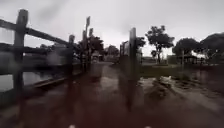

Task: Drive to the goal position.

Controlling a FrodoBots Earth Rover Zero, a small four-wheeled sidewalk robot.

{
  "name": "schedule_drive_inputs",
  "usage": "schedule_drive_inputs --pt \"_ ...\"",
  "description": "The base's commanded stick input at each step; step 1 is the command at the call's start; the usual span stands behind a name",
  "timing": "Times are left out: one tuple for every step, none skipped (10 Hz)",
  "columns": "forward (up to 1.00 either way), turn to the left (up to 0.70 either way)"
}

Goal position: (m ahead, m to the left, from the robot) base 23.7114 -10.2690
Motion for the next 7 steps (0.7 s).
schedule_drive_inputs --pt "1.00 0.00" --pt "1.00 0.00" --pt "1.00 0.00" --pt "1.00 0.00" --pt "1.00 0.00" --pt "1.00 0.00" --pt "1.00 0.00"
